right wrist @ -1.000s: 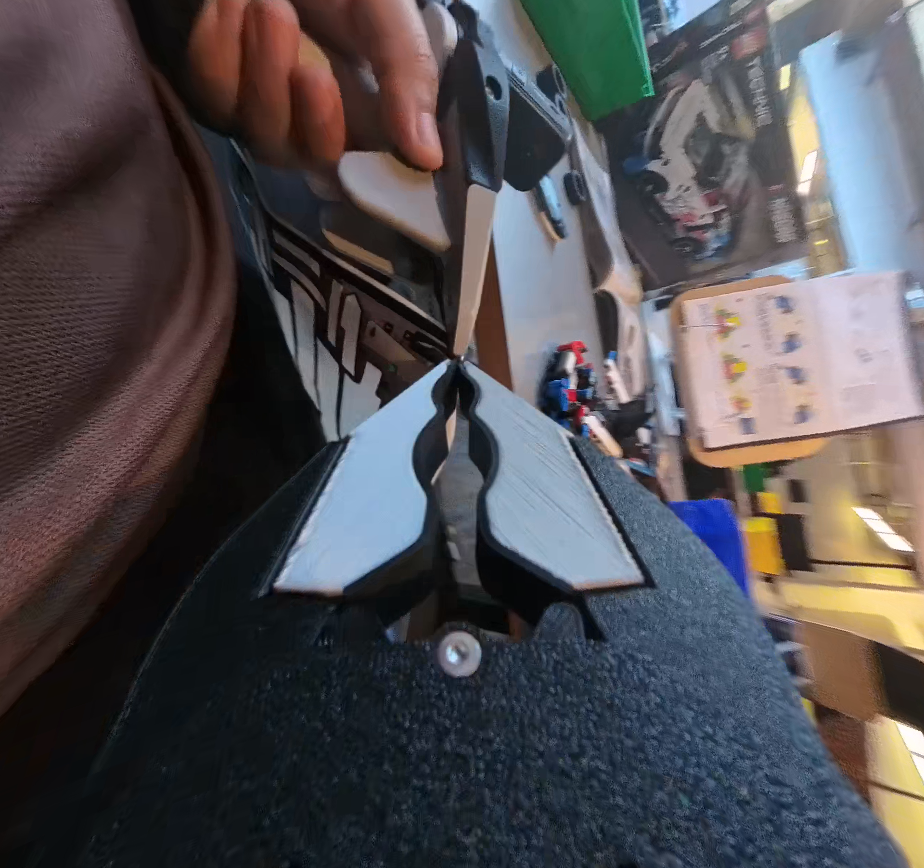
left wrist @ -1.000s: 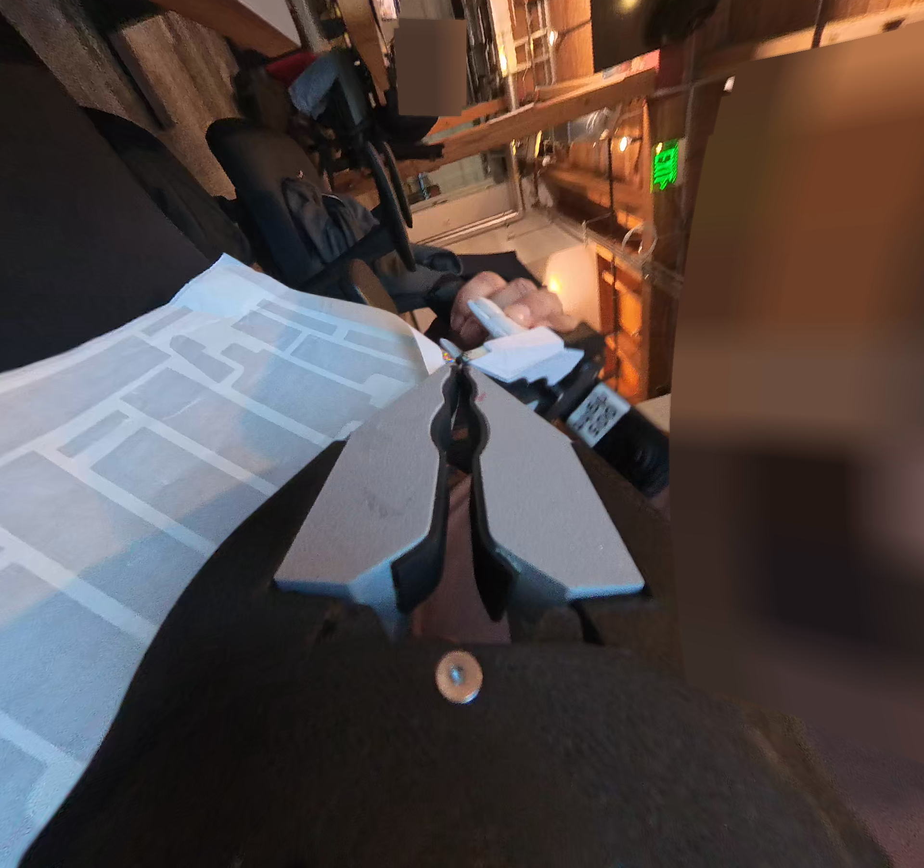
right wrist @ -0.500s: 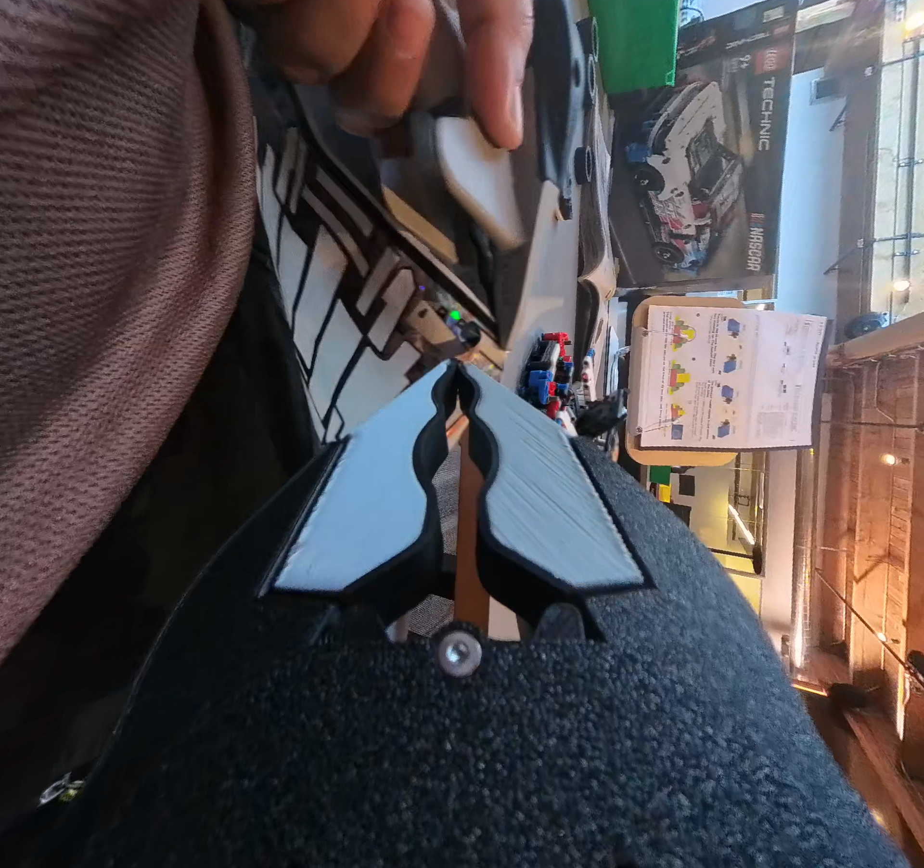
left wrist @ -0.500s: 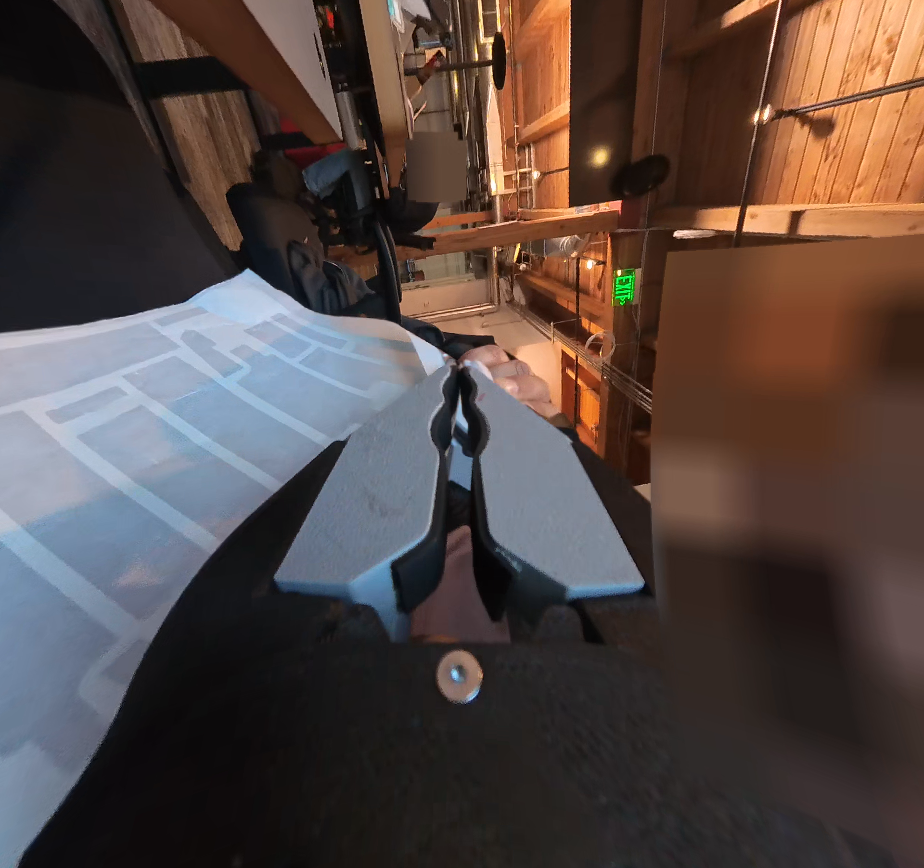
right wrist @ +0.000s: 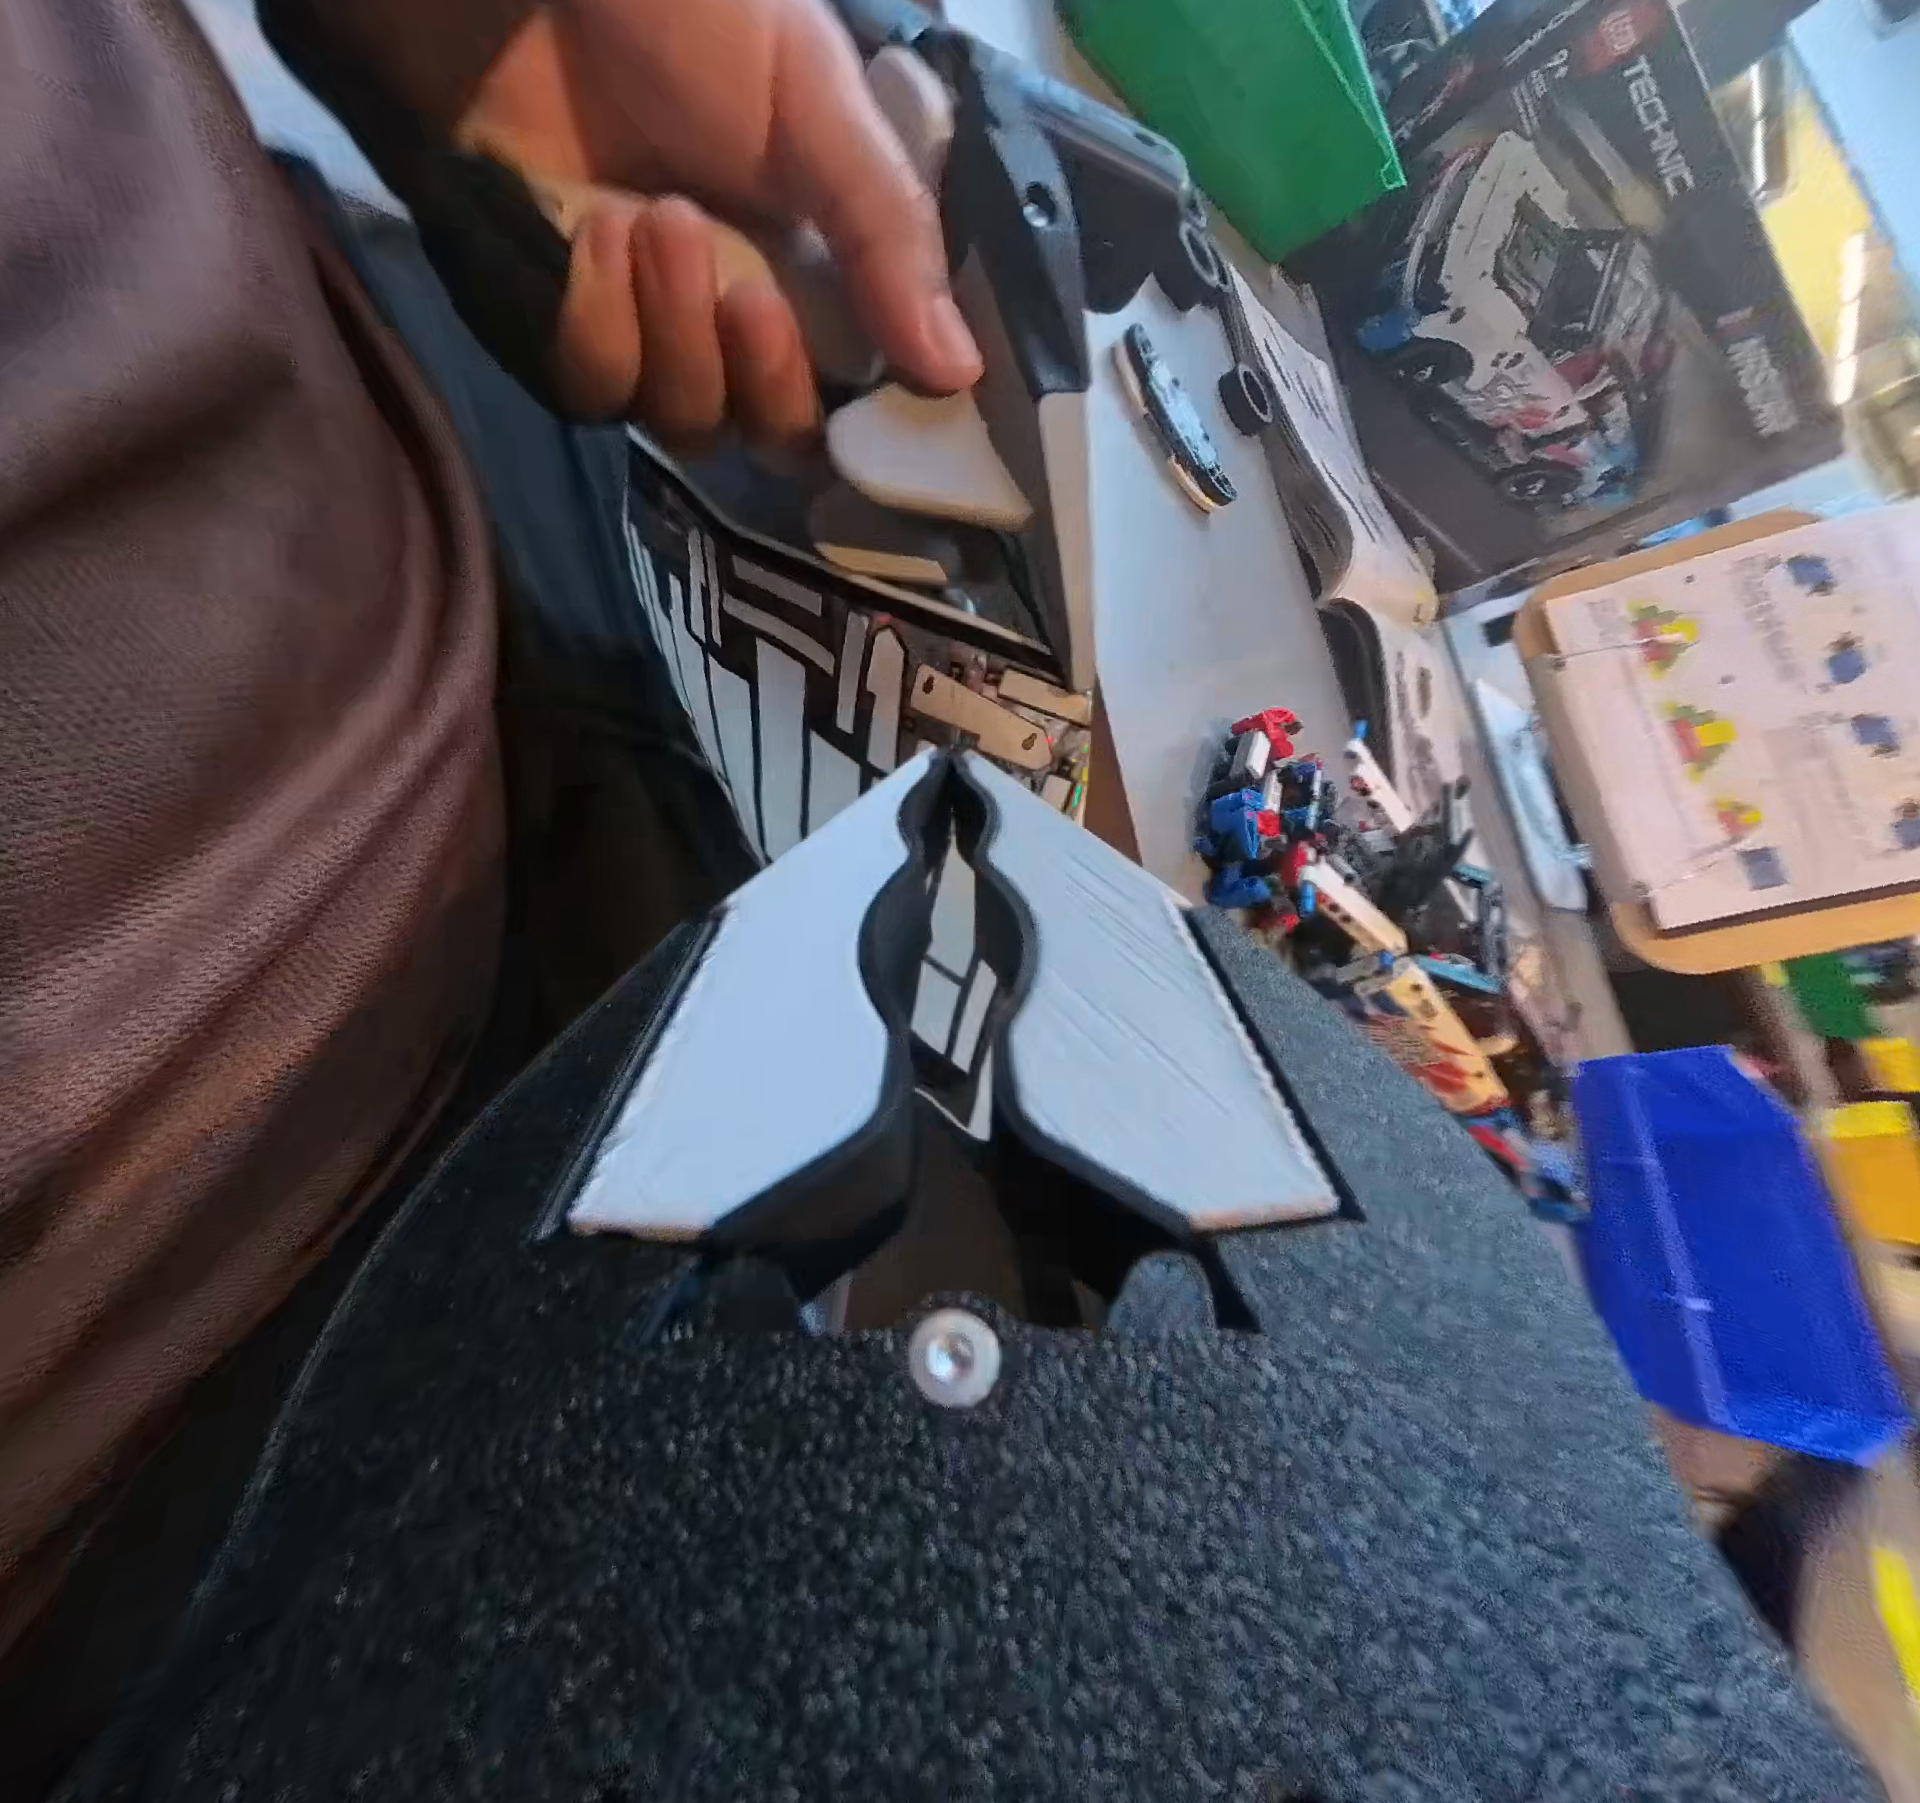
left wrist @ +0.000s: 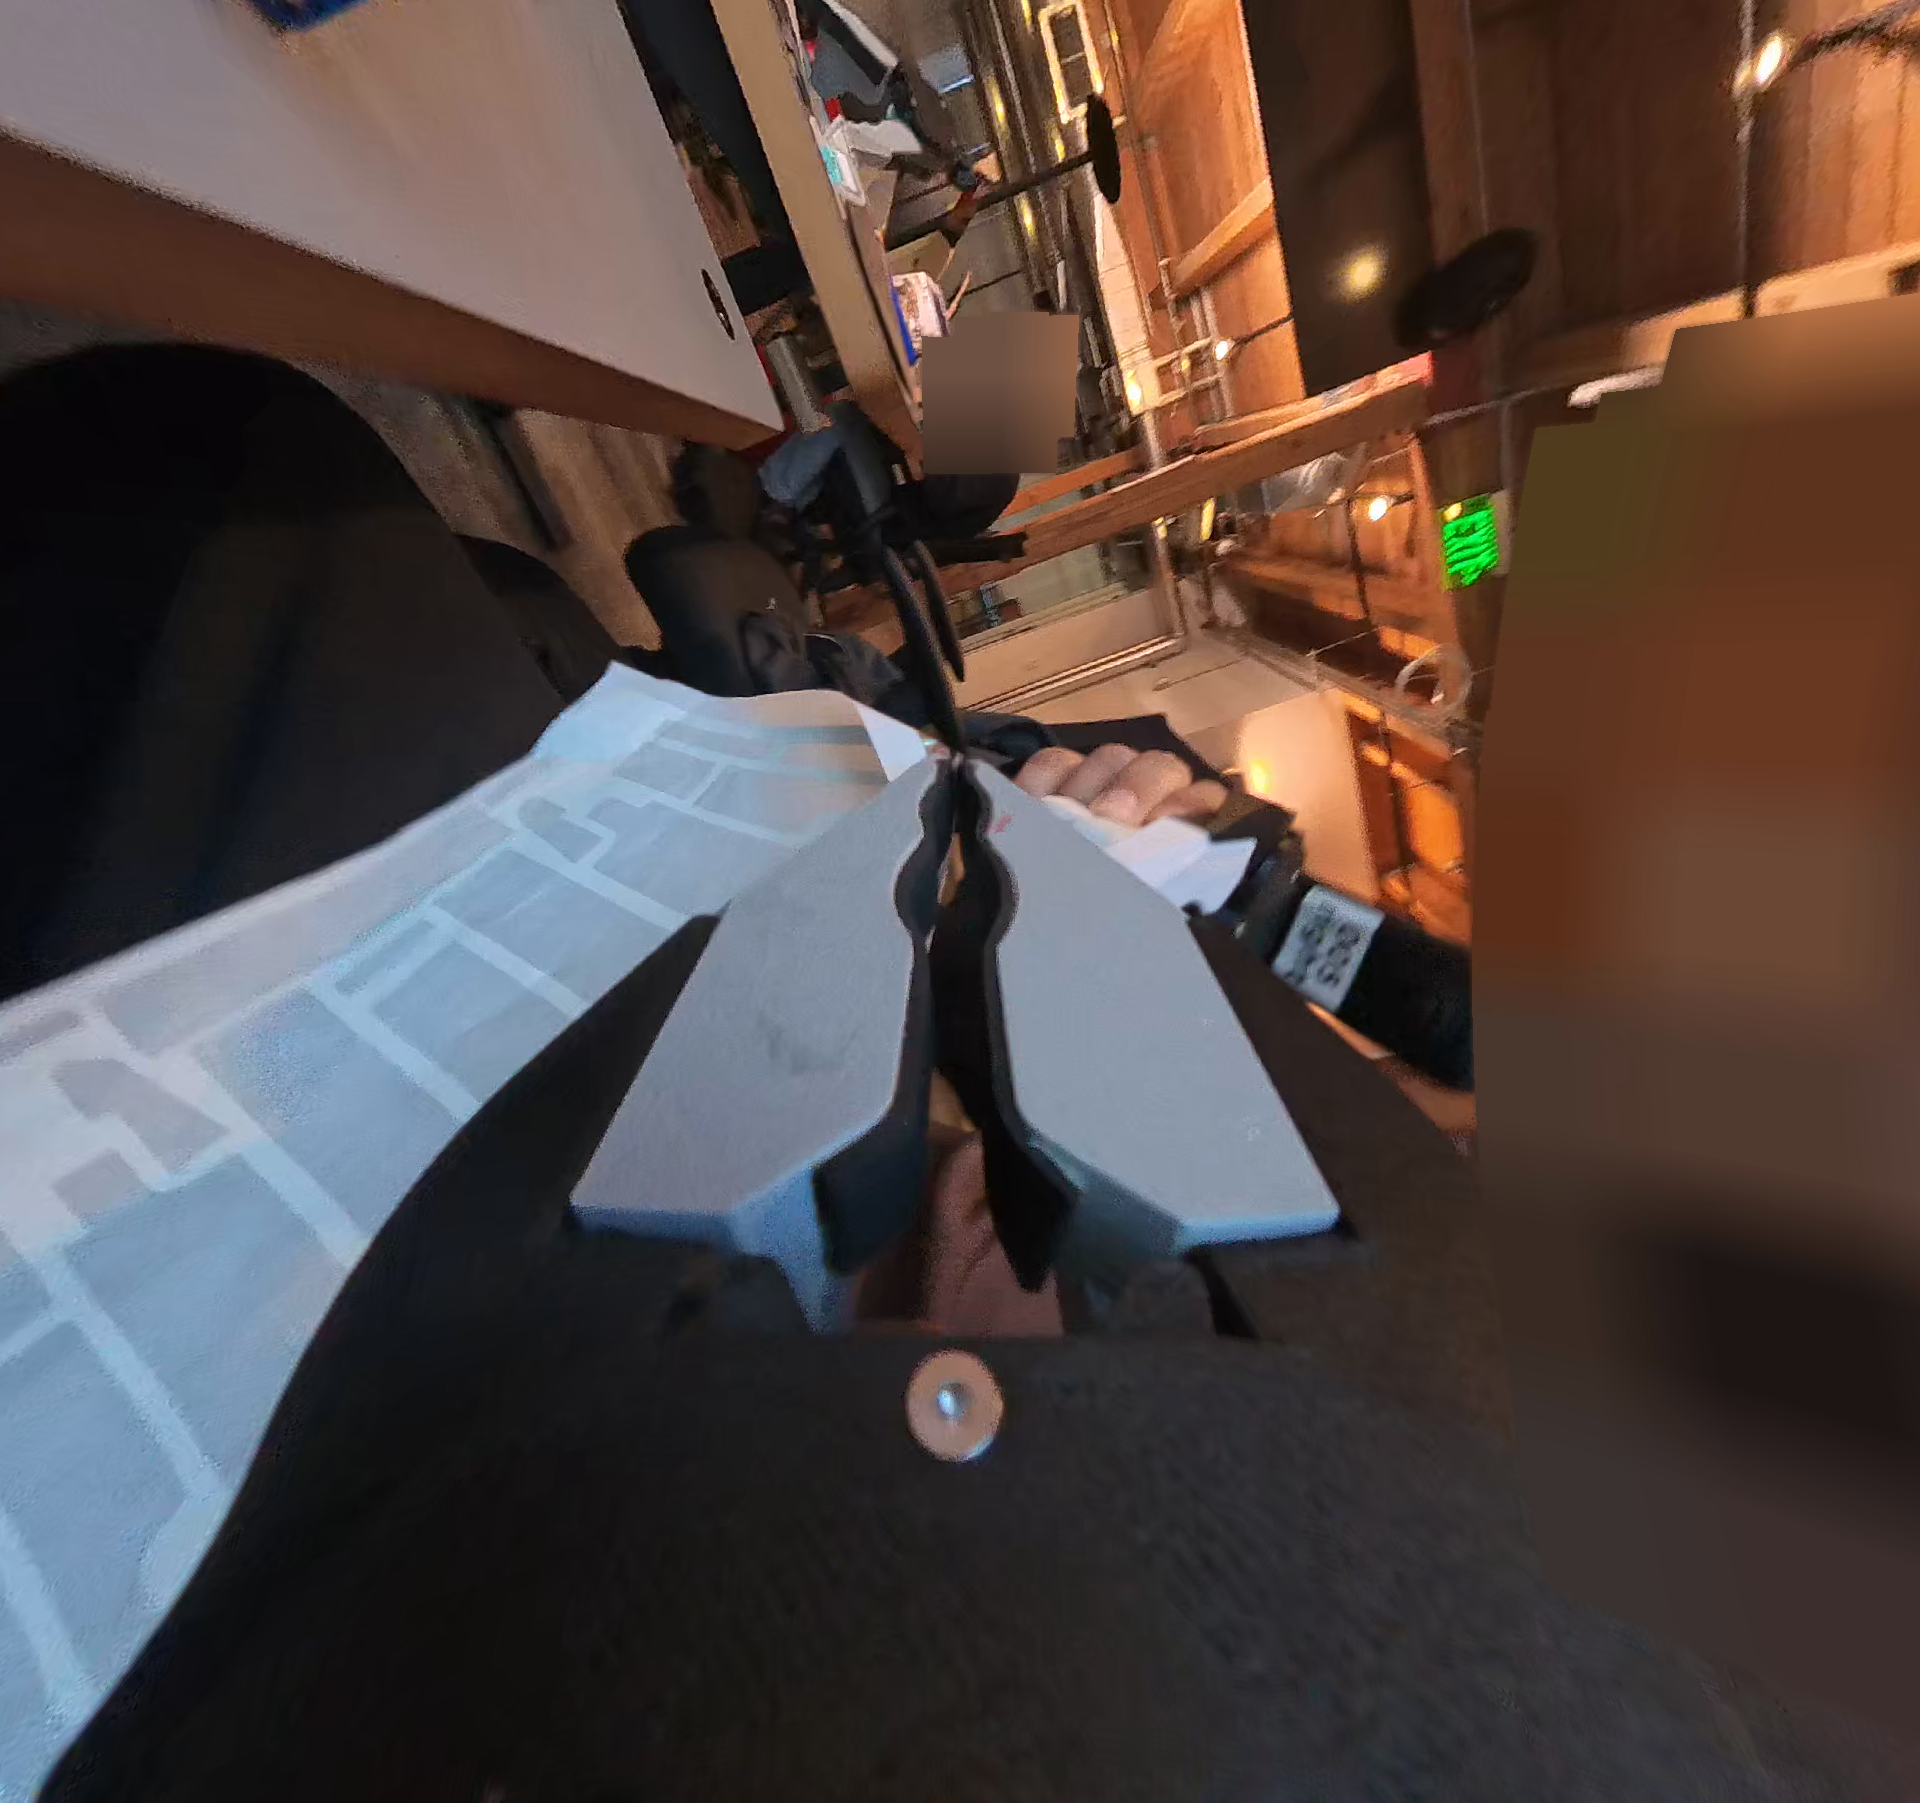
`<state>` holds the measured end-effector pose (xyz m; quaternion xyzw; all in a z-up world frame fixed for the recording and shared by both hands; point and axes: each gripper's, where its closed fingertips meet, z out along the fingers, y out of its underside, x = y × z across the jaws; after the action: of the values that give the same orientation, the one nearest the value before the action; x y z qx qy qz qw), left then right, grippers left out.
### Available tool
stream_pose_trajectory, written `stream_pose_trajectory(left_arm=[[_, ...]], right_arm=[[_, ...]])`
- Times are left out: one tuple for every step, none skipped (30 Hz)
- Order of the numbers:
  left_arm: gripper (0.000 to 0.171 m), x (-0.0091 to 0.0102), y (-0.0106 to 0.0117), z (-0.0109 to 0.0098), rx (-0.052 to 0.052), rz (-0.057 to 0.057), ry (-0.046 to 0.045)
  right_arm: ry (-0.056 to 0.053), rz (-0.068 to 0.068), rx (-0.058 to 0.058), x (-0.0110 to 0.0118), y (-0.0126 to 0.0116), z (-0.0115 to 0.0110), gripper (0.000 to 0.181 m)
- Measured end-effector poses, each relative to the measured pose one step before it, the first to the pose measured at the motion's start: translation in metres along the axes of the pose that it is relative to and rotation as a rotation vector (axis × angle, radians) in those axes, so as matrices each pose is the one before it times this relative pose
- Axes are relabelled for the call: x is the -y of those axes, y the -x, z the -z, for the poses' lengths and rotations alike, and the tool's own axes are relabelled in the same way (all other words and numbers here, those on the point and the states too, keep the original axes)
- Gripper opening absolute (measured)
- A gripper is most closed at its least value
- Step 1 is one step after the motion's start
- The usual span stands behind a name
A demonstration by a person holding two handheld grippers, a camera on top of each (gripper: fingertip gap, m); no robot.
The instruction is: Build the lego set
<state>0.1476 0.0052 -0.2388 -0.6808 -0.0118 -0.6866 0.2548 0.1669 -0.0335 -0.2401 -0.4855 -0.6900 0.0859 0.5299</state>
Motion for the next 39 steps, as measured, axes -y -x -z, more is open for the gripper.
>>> stream_pose_trajectory(left_arm=[[0.0,0.00076,-0.00171,-0.00057,0.0181,-0.0464,0.01464],[0.0,-0.00015,-0.00374,-0.00167,0.0123,-0.0519,0.02564],[0.0,-0.00067,-0.00562,-0.00305,0.006,-0.0547,0.03795],[0.0,0.00153,-0.00688,-0.00411,0.0058,-0.0584,0.035],[0.0,0.0047,-0.0081,-0.00549,0.0018,-0.0618,0.03054],[0.0,0.00773,-0.00926,-0.00697,-0.004,-0.0624,0.03315],[0.0,0.01232,-0.00916,-0.00853,-0.0063,-0.0656,0.02625],[0.0,0.017,-0.00771,-0.01013,-0.0052,-0.0707,0.01841],[0.0,0.02042,-0.00429,-0.01186,0.001,-0.0712,0.01493],[0.0,0.0235,-0.00143,-0.01354,0.002,-0.0726,0.00906],[0.0,0.02658,0.0002,-0.01506,-0.0051,-0.0707,-0.00518],[0.0,0.02732,0.00408,-0.01662,-0.0041,-0.0599,-0.01533],[0.0,0.02309,0.01022,-0.01863,0.0093,-0.0393,0.00116],[0.0,0.01922,0.01314,-0.02017,0.0062,-0.0241,0.0089],[0.0,0.01545,0.01632,-0.02035,0.0111,-0.0221,0.0099],[0.0,0.01104,0.02167,-0.01955,0.0368,-0.0274,0.01102],[0.0,0.00667,0.02298,-0.01889,0.0442,-0.0295,0.01008],[0.0,-0.00017,0.02392,-0.01875,0.0544,-0.0417,0.03331],[0.0,-0.00609,0.02479,-0.01814,0.0676,-0.0378,0.05308],[0.0,-0.00816,0.02088,-0.01793,0.0536,-0.0228,0.04827],[0.0,-0.00839,0.01537,-0.0169,0.0285,-0.0041,0.0373],[0.0,-0.00955,0.01293,-0.01578,0.0208,0.0045,0.03928],[0.0,-0.00964,0.01187,-0.01413,0.0239,0.0062,0.03841],[0.0,-0.00836,0.00934,-0.01259,0.0167,0.0001,0.02721],[0.0,-0.00924,0.00717,-0.01158,0.0139,-0.0067,0.03439],[0.0,-0.00979,0.00561,-0.01054,0.014,-0.0161,0.0414],[0.0,-0.00904,0.0042,-0.00921,0.0131,-0.0215,0.04043],[0.0,-0.00775,0.00335,-0.00776,0.0146,-0.0154,0.03589],[0.0,-0.00456,0.0035,-0.00549,0.0209,-0.012,0.02103],[0.0,-0.00051,0.00508,-0.00309,0.0341,-0.0111,0.00387],[0.0,0.0028,0.0064,-0.00121,0.0418,-0.0146,-0.0124],[0.0,0.00297,0.00693,-0.00074,0.0389,-0.0091,-0.00889],[0.0,0.0008,0.00619,-0.00152,0.0303,0.0066,0.00604],[0.0,-0.0017,0.00381,-0.00247,0.0123,0.0168,0.01906],[0.0,-0.00265,0.004,-0.00217,0.0138,0.0196,0.0243],[0.0,-0.00082,0.00608,-0.00021,0.0262,0.0145,0.00863],[0.001,0.00155,0.00673,0.00257,0.0295,0.0076,-0.01207],[0.0,0.00398,0.00741,0.0049,0.0317,0.0118,-0.0315],[0.0,0.00474,0.00472,0.00616,0.0103,0.0202,-0.03957]], right_arm=[[-0.0284,-0.0561,0.0102,0.00216,-0.00494,0.00461,0.0],[-0.0287,-0.0587,0.0017,0.00206,-0.00707,0.00575,0.0],[-0.0278,-0.0567,-0.0158,0.00214,-0.01049,0.00718,0.0],[-0.0283,-0.0516,-0.0302,0.00229,-0.01381,0.00877,0.0],[-0.0249,-0.0495,-0.0335,0.00206,-0.01542,0.00974,0.0],[-0.0187,-0.0473,-0.0367,0.0013,-0.01671,0.01034,0.0],[-0.019,-0.0412,-0.0465,0.00124,-0.01808,0.01116,0.0],[-0.0265,-0.0376,-0.0547,0.00233,-0.01879,0.01161,0.0],[-0.0309,-0.0383,-0.0562,0.00321,-0.01865,0.01155,0.0],[-0.0292,-0.0395,-0.0529,0.00342,-0.01769,0.01064,0.0],[-0.0233,-0.04,-0.0509,0.00288,-0.01659,0.00931,0.0],[-0.0166,-0.0364,-0.0534,0.00168,-0.01598,0.00798,0.0],[-0.0117,-0.0327,-0.0522,0.00055,-0.01489,0.00658,0.0],[-0.0069,-0.0354,-0.043,-0.00091,-0.01283,0.00506,0.0],[0.0012,-0.043,-0.0296,-0.00288,-0.01044,0.00309,0.0],[0.0105,-0.0419,-0.0256,-0.00491,-0.00933,0.00181,0.0],[0.019,-0.0284,-0.0266,-0.00644,-0.00918,0.00064,0.0],[0.0325,-0.021,-0.027,-0.00844,-0.0092,-0.00071,0.0],[0.0392,-0.0296,-0.0209,-0.00923,-0.00856,-0.00177,0.0],[0.025,-0.0445,0.0008,-0.00746,-0.00526,-0.0022,0.0],[0.0102,-0.0582,0.017,-0.0054,-0.00317,-0.00191,0.0],[0.0078,-0.0659,0.0248,-0.00467,-0.00243,-0.00172,0.0],[0.0105,-0.062,0.0271,-0.00449,-0.00217,-0.00146,0.0],[0.0092,-0.0502,0.0166,-0.00416,-0.00353,-0.00074,0.0],[0.009,-0.038,0.0092,-0.00404,-0.00407,-0.00043,0.0],[0.0082,-0.0273,0.007,-0.00366,-0.00372,0.00014,0.0],[0.0028,-0.0183,0.0017,-0.00253,-0.00332,0.00076,0.0],[0.0022,-0.0116,-0.0013,-0.00197,-0.00284,0.0012,0.0],[0.0029,-0.0059,-0.0034,-0.00162,-0.00211,0.0013,0.0],[0.0012,0.001,-0.0078,-0.00118,-0.00181,0.00143,0.0],[0.0028,0.0061,-0.0112,-0.00142,-0.00157,0.00105,0.0],[0.008,0.0072,-0.0103,-0.00233,-0.00111,0.00028,0.0],[0.0079,0.0063,-0.0083,-0.00253,-0.0005,-0.0003,0.0],[0.0065,0.0065,-0.0059,-0.0023,0.00022,-0.00072,0.0],[0.0071,0.0088,-0.0073,-0.00206,0.00039,-0.00094,0.0],[0.0063,0.0139,-0.0096,-0.00169,0.00033,-0.00096,0.0],[0.0067,0.0195,-0.0107,-0.00159,0.0005,-0.00088,0.0],[0.0099,0.0214,-0.0153,-0.00206,-0.00033,-0.001,0.0],[0.0135,0.0177,-0.0164,-0.00277,-0.00095,-0.00129,0.0]])
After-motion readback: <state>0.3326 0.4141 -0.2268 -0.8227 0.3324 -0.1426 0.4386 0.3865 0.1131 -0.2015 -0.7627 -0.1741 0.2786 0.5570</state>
